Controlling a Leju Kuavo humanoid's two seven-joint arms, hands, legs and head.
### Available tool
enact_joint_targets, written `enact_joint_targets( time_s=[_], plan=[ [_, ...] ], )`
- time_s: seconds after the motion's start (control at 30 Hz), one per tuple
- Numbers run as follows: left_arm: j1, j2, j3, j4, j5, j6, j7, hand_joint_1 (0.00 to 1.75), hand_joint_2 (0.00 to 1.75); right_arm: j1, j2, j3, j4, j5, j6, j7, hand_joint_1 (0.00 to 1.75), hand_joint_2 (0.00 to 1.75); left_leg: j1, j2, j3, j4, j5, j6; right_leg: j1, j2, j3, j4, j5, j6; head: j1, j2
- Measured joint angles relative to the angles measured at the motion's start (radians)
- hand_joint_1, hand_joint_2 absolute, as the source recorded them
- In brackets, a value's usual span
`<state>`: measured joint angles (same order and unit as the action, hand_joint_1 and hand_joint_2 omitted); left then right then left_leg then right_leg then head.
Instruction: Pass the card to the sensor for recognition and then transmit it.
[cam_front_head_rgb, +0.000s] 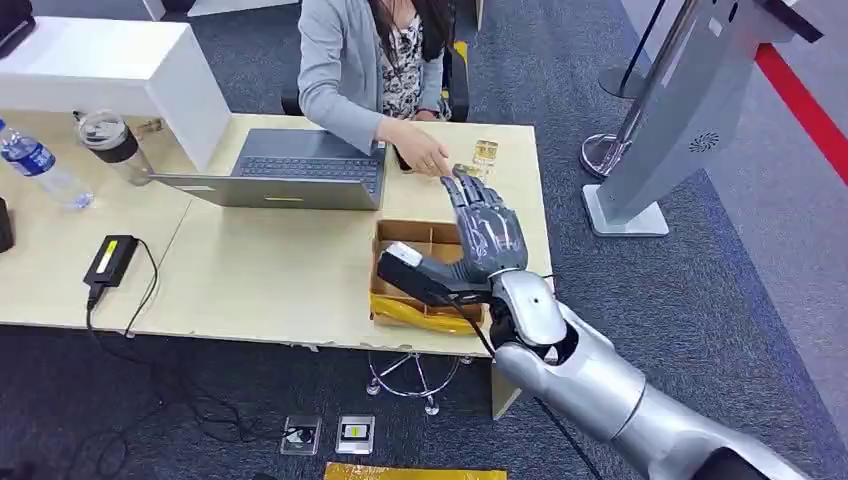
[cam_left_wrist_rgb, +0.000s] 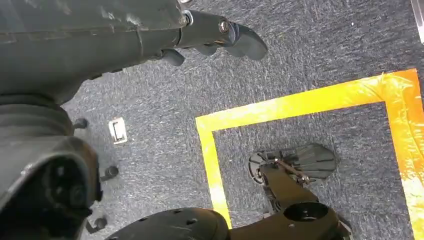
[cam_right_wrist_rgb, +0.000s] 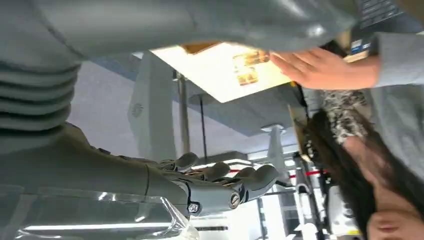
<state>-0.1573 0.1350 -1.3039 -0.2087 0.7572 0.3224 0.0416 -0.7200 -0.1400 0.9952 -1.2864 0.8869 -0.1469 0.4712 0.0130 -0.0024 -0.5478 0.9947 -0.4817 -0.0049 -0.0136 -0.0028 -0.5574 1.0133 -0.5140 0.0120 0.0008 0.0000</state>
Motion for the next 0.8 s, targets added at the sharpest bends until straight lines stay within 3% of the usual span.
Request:
enact_joint_targets(
  time_s=[0.33,0.53,0.8],
  plan=[
    [0.026,0.000,0.038,0.001,0.047,0.026,-0.034,0.00,0.00,0.185,-0.098,-0.095,-0.248,0.027,-0.042,0.120,0.00,1.75,0.000,0.001,0.000,0.000,-0.001,0.000,0.000,0.000,0.000,0.000,0.000,0.000,0.000,0.000],
    [0.031,0.000,0.066,0.001,0.062,0.044,-0.034,0.00,0.00,0.264,-0.133,-0.126,-0.424,0.070,-0.082,0.125,0.00,1.75,0.000,0.002,0.000,0.000,-0.001,0.000,0.000,0.000,0.000,0.000,0.000,0.000,0.000,0.000],
    [0.031,-0.004,0.093,0.001,0.070,0.053,-0.032,0.00,0.00,0.330,-0.139,-0.118,-0.509,0.120,-0.088,0.122,0.00,1.75,0.000,0.002,0.000,0.000,-0.001,0.000,0.000,0.000,0.000,0.000,0.000,0.000,0.000,0.000]
  ],
)
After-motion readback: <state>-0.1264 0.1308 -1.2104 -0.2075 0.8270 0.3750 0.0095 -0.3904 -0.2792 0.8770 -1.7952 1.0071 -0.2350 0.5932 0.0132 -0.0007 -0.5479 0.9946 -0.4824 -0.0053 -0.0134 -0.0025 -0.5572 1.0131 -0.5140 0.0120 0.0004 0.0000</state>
